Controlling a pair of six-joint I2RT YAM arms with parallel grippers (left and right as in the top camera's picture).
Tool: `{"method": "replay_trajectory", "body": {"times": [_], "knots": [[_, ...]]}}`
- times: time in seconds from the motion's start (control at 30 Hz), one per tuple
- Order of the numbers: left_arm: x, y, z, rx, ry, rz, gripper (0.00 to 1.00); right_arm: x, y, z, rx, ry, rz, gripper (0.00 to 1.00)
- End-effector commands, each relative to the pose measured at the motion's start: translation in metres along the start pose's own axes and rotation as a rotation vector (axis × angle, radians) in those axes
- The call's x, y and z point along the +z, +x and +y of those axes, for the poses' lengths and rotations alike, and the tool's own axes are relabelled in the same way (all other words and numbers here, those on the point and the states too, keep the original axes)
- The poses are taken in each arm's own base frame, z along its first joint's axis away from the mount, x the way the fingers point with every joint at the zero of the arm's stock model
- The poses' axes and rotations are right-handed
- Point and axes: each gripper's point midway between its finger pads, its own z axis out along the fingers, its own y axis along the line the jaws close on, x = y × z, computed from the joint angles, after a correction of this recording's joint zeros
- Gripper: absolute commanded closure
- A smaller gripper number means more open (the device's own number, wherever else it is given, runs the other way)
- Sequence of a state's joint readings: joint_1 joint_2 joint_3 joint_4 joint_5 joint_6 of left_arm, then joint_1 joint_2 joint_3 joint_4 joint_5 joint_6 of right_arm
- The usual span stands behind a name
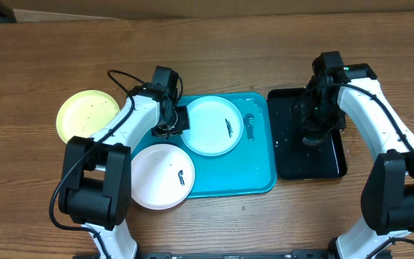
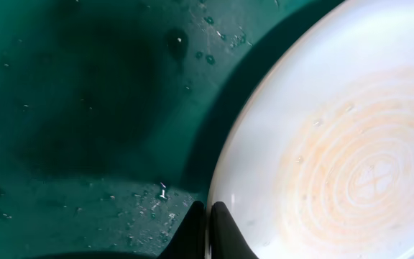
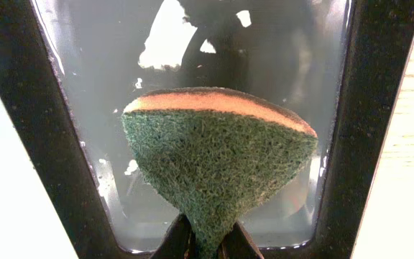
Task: Clean dirty plates on tray and stack at the side
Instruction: 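Grasp the green sponge in the water with the right gripper and lift, then scrub the light-blue plate with the sponge in the right gripper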
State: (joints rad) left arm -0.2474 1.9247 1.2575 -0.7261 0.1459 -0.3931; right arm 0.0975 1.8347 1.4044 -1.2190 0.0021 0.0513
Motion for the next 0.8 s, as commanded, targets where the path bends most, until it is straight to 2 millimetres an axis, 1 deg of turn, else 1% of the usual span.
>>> {"method": "replay_trajectory", "body": {"times": [0.0,0.03,0.07,0.17,0.2,0.27,0.33,0.37,0.43,0.5,0.53,0.6,0.63,0.7,0.77], "knots": [[0.003,0.004,-0.013,0.018,0.030,0.020,0.85,0.002,0.004,0.006,-0.026,0.004,-0.007,0.96],[0.003,0.004,-0.014,0.019,0.031,0.017,0.83,0.004,0.004,0.007,-0.030,0.003,-0.009,0.96],[0.003,0.003,-0.014,0.020,0.033,0.012,0.82,0.009,0.004,0.009,-0.034,0.002,-0.016,0.96],[0.003,0.003,-0.014,0.019,0.032,0.013,0.83,0.015,0.003,0.009,-0.035,0.001,-0.024,0.96],[0.003,0.003,-0.014,0.019,0.032,0.013,0.86,0.015,0.003,0.009,-0.036,0.002,-0.023,0.96],[0.003,0.003,-0.014,0.019,0.032,0.014,0.96,0.011,0.002,0.010,-0.036,0.001,-0.027,0.96],[0.003,0.004,-0.013,0.018,0.032,0.017,0.96,-0.002,-0.001,0.012,-0.036,-0.008,-0.028,0.96],[0.003,0.003,-0.013,0.018,0.032,0.017,0.96,-0.024,-0.006,0.019,-0.037,-0.043,-0.038,0.96],[0.003,0.003,-0.013,0.018,0.032,0.016,0.96,-0.049,-0.015,0.030,-0.041,-0.105,-0.070,0.96],[0.003,0.003,-0.014,0.018,0.032,0.016,0.96,-0.074,-0.024,0.048,-0.054,-0.199,-0.112,0.96],[0.003,0.003,-0.014,0.019,0.032,0.016,0.96,-0.087,-0.028,0.059,-0.065,-0.264,-0.136,0.96],[0.003,0.003,-0.014,0.019,0.032,0.016,0.96,-0.106,-0.035,0.081,-0.093,-0.368,-0.174,0.96],[0.003,0.003,-0.013,0.018,0.032,0.016,0.96,-0.113,-0.037,0.092,-0.114,-0.416,-0.192,0.96],[0.003,0.003,-0.013,0.018,0.031,0.016,0.96,-0.120,-0.038,0.116,-0.163,-0.487,-0.214,0.96],[0.003,0.003,-0.013,0.018,0.031,0.016,0.96,-0.119,-0.036,0.134,-0.211,-0.496,-0.222,0.96]]}}
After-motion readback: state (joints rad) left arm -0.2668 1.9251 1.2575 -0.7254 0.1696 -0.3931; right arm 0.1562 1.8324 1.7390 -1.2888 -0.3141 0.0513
